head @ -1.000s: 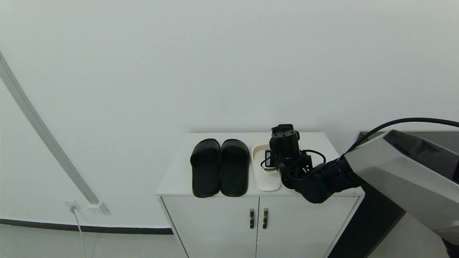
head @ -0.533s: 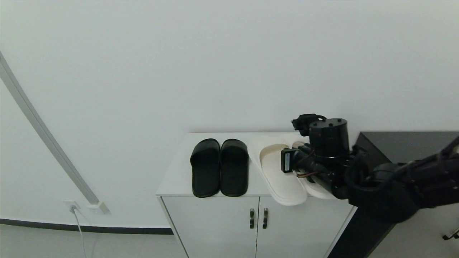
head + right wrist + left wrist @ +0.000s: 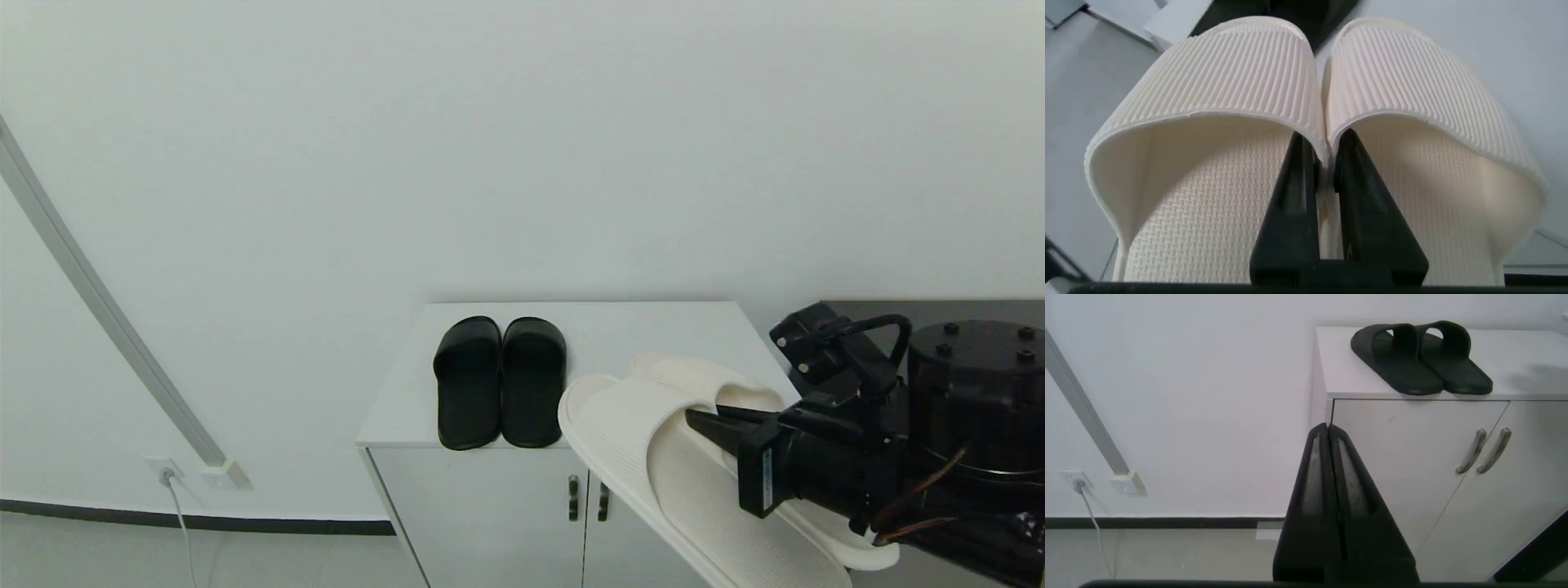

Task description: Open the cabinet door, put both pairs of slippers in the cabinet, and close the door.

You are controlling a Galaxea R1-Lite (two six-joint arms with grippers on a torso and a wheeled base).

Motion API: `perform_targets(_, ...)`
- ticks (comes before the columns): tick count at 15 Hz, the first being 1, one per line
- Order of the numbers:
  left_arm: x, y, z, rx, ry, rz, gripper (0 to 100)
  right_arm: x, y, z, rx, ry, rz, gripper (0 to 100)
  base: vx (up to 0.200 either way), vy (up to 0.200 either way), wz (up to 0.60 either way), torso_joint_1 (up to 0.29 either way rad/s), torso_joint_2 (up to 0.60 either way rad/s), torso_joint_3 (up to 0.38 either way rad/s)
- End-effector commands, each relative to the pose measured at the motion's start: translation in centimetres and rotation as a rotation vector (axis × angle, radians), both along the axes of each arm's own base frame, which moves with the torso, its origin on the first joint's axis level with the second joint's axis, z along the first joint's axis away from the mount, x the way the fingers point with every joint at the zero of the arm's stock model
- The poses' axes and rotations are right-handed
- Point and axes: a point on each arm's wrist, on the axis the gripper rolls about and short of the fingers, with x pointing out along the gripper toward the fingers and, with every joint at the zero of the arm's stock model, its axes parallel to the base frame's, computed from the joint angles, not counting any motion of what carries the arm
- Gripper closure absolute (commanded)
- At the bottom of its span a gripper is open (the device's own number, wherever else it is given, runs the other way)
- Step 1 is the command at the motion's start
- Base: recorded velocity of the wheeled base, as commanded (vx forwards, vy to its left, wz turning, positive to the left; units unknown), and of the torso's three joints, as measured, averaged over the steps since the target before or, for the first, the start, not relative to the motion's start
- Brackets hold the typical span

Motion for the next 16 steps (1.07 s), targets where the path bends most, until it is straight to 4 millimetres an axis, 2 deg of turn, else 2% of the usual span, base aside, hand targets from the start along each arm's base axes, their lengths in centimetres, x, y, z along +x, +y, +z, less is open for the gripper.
perform_targets(1, 0.01, 0.0, -0.01, -0.001, 0.002, 0.0, 100, -1.07, -0.14, 0.12, 0.009, -0.004, 0.034, 100, 0.0, 0.0, 0.0, 0.0, 0.0, 0.0)
perform_targets(4, 0.01, 0.0, -0.01, 0.001, 0.002, -0.001, 100, -1.42, -0.16, 0.31, 0.014, -0.008, 0.051, 100, 0.0, 0.0, 0.0, 0.0, 0.0, 0.0)
perform_targets(13, 0.01, 0.0, -0.01, -0.001, 0.002, 0.0, 100, -1.54, -0.13, -0.23, 0.0, 0.006, 0.059, 100, -0.2, 0.0, 0.0, 0.0, 0.0, 0.0)
perform_targets(16, 0.01, 0.0, -0.01, -0.001, 0.002, -0.001, 100, -1.54, -0.13, -0.23, 0.001, 0.006, 0.059, 100, 0.0, 0.0, 0.0, 0.0, 0.0, 0.0)
